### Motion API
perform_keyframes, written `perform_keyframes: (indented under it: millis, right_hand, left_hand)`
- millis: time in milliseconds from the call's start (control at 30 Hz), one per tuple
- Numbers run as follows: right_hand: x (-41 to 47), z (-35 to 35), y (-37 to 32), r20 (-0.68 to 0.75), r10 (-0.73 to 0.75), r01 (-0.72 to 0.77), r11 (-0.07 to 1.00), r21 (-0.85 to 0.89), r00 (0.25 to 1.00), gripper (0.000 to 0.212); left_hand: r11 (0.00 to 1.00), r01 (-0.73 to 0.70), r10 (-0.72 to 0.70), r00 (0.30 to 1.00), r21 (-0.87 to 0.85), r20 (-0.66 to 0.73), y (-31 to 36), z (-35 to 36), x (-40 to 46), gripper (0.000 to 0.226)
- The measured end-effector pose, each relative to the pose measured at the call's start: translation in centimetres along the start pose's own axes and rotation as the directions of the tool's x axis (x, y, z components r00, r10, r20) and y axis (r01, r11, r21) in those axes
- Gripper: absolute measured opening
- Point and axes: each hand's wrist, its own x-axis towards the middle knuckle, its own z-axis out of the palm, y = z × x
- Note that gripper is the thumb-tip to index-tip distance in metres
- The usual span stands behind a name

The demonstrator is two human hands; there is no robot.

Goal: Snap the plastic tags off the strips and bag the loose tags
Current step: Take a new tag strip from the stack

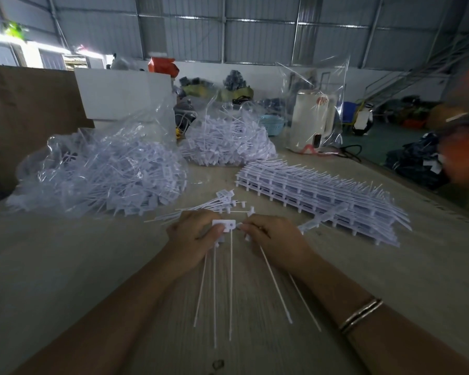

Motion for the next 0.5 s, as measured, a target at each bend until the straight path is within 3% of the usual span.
perform_keyframes:
  millis: [133, 233, 300, 367, 433, 500]
  right_hand:
    - [-0.2, 0.6, -0.8, -0.046, 0.01, -0.005, 0.994, 0.112, 0.999, 0.021]
    - [-0.1, 0.2, -0.6, -0.145, 0.164, -0.118, 0.951, 0.285, 0.976, 0.021]
    - [-0.4, -0.6, 0.3, -0.178, 0.2, -0.152, 0.956, 0.253, 0.964, 0.016]
    - [-0.7, -1.0, 0.8, -0.148, 0.14, -0.128, 0.988, 0.091, 0.979, 0.01]
    - [-0.7, -0.6, 0.1, -0.144, 0.066, -0.068, 0.998, -0.006, 0.987, 0.016]
    - [-0.6, 0.2, -1.2, -0.132, -0.007, 0.0, 0.999, -0.052, 0.991, 0.02]
  left_hand:
    - [0.985, 0.04, -0.041, 0.999, -0.169, -0.002, 0.1, 0.2, 0.0, 0.019]
    - [0.866, 0.14, -0.156, 0.988, -0.48, 0.007, 0.2, -0.6, -0.4, 0.017]
    - [0.831, 0.129, -0.178, 0.983, -0.542, -0.038, 0.2, -0.9, -0.5, 0.018]
    - [0.956, 0.122, -0.138, 0.989, -0.266, -0.044, -0.2, -0.4, -0.2, 0.021]
    - [0.983, 0.157, -0.158, 0.988, 0.092, -0.001, -0.1, 0.1, -0.1, 0.028]
    - [0.988, 0.117, -0.117, 0.993, 0.105, -0.009, 0.0, 0.4, -0.1, 0.041]
